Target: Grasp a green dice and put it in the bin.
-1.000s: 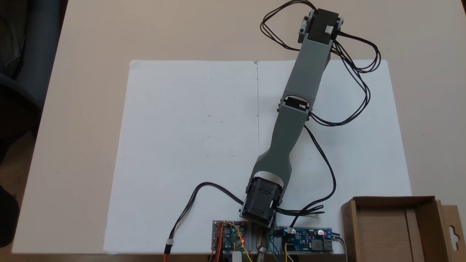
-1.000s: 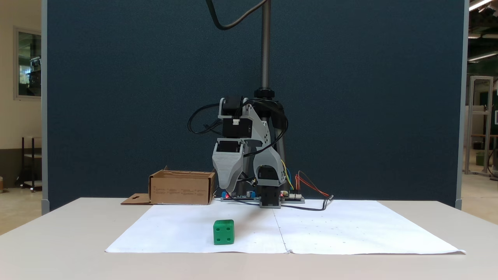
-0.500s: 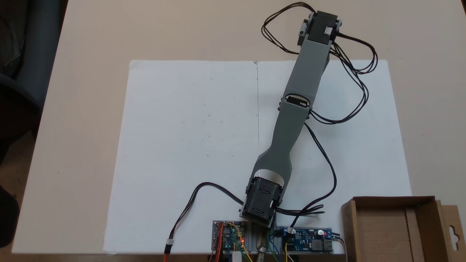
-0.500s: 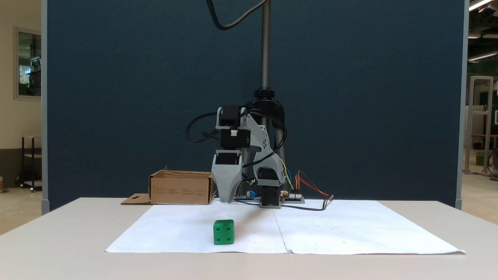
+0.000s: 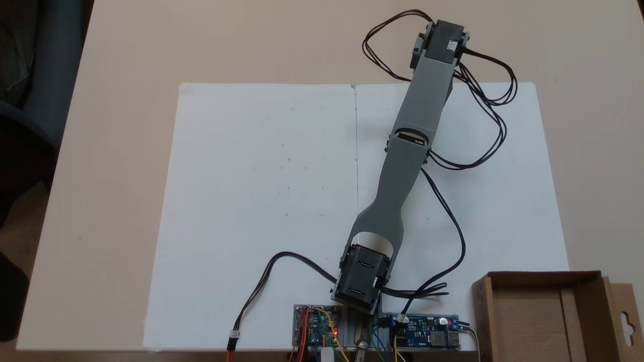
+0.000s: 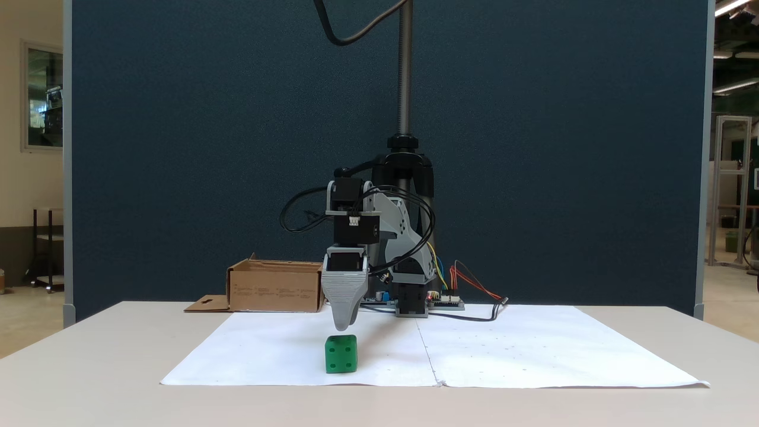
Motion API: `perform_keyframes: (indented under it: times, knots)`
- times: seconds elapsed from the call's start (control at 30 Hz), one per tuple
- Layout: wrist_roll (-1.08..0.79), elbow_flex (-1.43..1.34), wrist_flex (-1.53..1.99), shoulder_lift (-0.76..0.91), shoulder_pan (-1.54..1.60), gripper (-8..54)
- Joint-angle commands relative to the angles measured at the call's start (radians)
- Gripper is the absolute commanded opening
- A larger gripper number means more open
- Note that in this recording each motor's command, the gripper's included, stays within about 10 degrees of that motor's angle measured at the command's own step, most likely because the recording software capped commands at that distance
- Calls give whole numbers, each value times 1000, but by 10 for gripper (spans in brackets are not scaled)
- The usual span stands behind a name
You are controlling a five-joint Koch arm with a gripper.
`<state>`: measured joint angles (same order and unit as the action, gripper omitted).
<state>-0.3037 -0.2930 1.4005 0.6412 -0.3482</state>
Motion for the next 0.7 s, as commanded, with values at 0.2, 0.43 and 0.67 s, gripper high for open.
perform_keyframes:
  times: [0.2,0.43,0.67]
  knots:
    - [-84,87,-28,3,-11,440]
    - [-86,101,-34,-9,-34,440]
    - [-86,101,-32,-15,-37,440]
